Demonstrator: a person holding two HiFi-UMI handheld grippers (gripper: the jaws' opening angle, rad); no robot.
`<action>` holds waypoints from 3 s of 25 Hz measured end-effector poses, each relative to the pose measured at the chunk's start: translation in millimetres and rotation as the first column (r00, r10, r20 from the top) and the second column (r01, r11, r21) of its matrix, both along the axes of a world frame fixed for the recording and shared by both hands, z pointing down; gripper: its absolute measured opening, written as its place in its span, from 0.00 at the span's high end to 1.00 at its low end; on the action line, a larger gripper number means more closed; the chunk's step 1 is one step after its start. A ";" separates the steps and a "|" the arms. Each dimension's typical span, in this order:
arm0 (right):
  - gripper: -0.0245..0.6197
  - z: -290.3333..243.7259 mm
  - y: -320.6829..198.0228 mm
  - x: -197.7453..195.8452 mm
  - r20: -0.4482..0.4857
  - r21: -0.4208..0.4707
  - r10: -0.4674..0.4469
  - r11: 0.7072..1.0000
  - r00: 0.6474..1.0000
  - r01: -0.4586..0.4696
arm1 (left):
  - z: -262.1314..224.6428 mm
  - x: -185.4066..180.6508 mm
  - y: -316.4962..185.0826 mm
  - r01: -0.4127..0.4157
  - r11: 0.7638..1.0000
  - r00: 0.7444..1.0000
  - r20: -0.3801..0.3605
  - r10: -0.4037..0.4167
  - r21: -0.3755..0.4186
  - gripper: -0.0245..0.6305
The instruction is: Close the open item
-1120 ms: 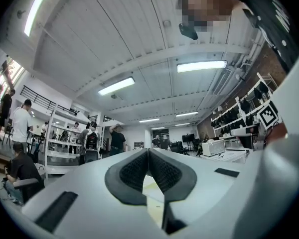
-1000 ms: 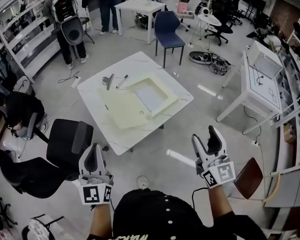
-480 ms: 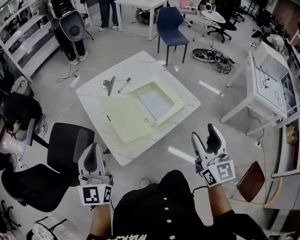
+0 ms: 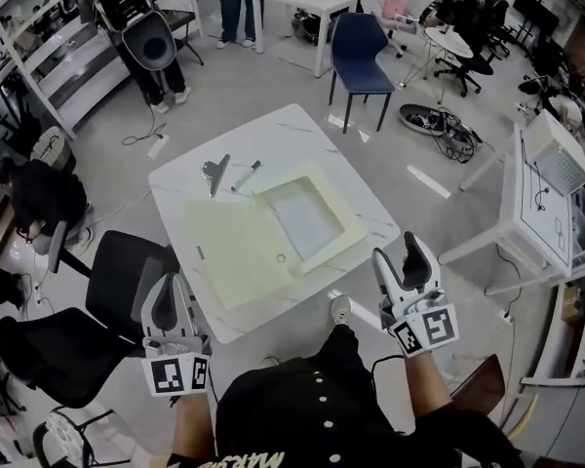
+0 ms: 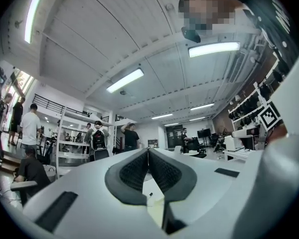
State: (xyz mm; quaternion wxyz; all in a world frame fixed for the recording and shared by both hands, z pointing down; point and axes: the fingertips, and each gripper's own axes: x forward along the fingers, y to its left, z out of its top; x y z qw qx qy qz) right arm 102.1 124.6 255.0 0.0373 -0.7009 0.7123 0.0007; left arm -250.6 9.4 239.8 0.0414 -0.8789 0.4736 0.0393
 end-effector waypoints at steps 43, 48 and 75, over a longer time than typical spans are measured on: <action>0.53 110.2 -136.0 -236.5 -0.547 -0.619 -0.609 -0.167 -0.574 0.767 | 45.7 -18.5 108.0 0.770 0.620 0.632 0.048 -0.774 -0.147 0.93; 0.53 154.1 -125.1 -286.3 -0.503 -0.753 -0.375 -0.253 -0.779 0.608 | 66.0 -27.2 133.2 0.808 0.554 0.573 0.048 -0.818 -0.200 0.93; 0.90 173.2 -118.6 -241.6 -0.249 -0.961 0.018 -0.126 -0.968 0.245 | 94.4 -15.5 109.2 0.746 0.597 0.636 0.052 -0.770 -0.296 0.93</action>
